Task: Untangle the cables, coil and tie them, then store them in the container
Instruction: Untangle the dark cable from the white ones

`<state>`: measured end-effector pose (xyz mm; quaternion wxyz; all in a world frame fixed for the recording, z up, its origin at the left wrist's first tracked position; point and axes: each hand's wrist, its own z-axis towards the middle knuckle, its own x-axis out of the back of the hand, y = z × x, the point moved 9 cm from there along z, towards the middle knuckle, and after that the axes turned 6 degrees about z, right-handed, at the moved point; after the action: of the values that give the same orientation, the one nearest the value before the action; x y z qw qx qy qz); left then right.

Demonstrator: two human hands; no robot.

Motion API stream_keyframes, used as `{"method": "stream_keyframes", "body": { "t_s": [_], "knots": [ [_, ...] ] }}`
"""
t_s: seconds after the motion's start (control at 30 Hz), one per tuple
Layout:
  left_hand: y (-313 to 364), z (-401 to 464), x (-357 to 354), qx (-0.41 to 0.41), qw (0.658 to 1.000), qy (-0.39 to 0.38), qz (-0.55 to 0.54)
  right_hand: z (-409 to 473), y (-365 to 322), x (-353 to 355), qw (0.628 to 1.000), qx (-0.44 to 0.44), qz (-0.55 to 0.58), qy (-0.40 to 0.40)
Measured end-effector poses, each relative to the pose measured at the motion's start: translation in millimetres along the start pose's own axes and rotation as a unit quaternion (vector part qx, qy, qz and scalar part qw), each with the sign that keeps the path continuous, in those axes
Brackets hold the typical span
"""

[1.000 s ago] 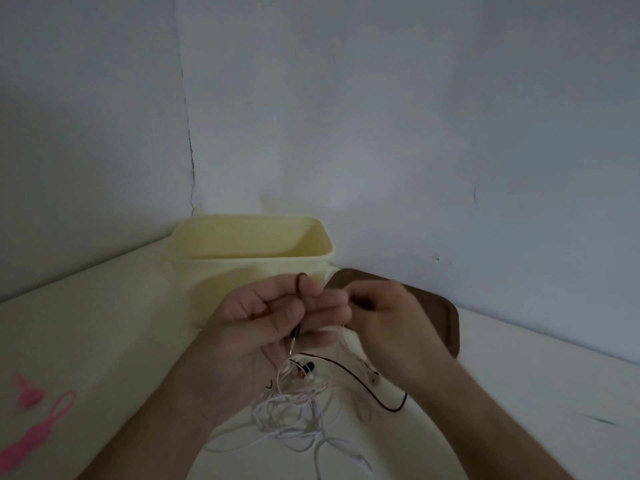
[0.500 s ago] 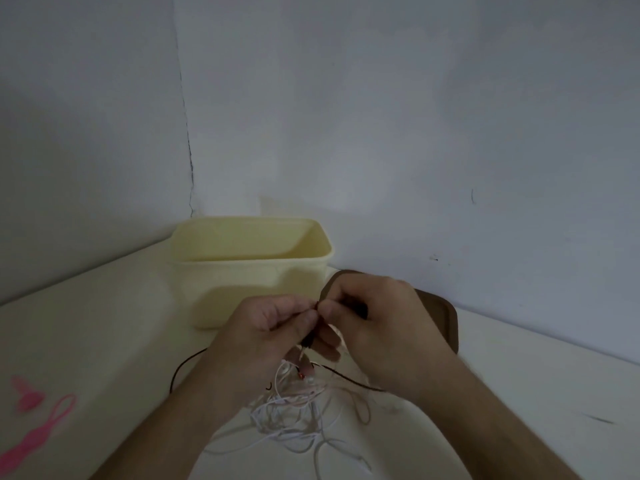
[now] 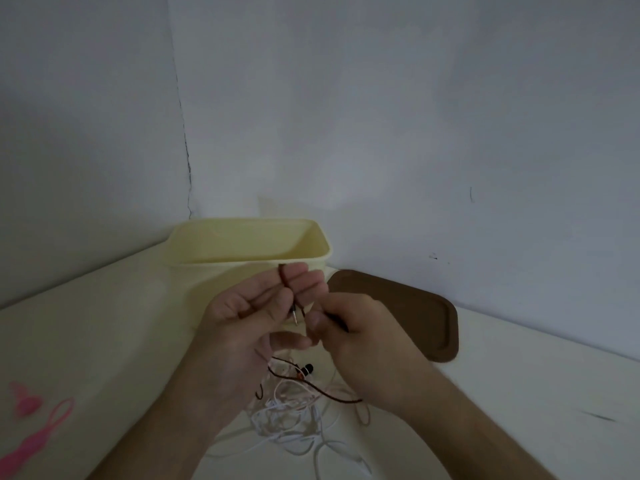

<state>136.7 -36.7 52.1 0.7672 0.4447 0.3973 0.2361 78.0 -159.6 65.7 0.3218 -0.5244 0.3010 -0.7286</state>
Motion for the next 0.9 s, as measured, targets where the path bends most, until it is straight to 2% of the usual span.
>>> {"method": "stream_keyframes", "body": {
  "t_s": [0.1, 0.17, 0.3, 0.4, 0.5, 0.63, 0.77, 0.9],
  "knots": [
    [5.2, 2.2, 11.7, -0.035, 0.991, 0.041, 0.122, -2.2, -7.4, -10.6, 0.997, 0.006, -0.062, -0.04],
    [1.2, 2.4, 16.4, -0.036, 0.975, 0.059, 0.213, -3.4, -15.1, -8.2, 0.997, 0.03, -0.058, -0.04],
    [-10.5, 1.2, 3.6, -0.013, 0.966, 0.011, 0.258, -3.4, -19.3, 7.1, 0.999, 0.044, 0.003, -0.006],
    [-16.4, -1.3, -9.4, 0.022, 0.965, -0.046, 0.256, -1.0, -16.2, 21.2, 0.998, 0.05, 0.017, 0.043],
    [-21.3, -5.7, -18.1, 0.05, 0.975, -0.101, 0.191, -1.2, -14.4, 38.3, 0.994, 0.064, 0.011, 0.093],
    [-18.4, -8.6, -22.3, 0.054, 0.989, -0.121, 0.073, 2.7, -2.0, 29.0, 0.996, 0.026, 0.06, 0.062],
    [-7.3, -2.8, -13.5, 0.012, 0.998, -0.06, -0.002, 2.5, 5.9, 9.5, 1.0, 0.009, -0.009, 0.015],
    [0.1, 4.4, 4.0, -0.031, 0.997, 0.013, 0.066, -1.3, -1.3, -9.8, 0.997, 0.006, -0.064, -0.044]
  ]
}}
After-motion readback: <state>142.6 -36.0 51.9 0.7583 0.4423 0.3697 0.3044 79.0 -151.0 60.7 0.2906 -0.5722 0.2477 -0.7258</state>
